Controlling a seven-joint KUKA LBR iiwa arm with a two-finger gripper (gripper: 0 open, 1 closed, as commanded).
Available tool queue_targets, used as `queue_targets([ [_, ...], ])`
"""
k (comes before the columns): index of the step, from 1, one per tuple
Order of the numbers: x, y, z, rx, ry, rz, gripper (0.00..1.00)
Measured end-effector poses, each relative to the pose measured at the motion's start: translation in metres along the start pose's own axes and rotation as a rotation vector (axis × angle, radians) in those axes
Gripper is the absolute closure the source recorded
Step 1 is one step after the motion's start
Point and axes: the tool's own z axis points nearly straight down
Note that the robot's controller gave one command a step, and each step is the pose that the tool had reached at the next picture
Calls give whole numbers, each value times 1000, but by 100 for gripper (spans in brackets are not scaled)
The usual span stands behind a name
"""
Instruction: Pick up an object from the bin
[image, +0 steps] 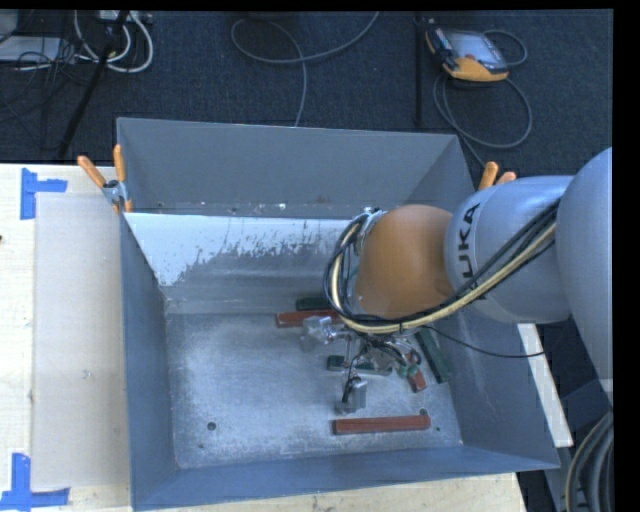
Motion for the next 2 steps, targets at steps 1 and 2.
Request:
queue_targets([
  [1, -1, -61, -2, 4, -8, -101, 0],
  [2, -1, -58, -2, 0, -8, -99, 100],
])
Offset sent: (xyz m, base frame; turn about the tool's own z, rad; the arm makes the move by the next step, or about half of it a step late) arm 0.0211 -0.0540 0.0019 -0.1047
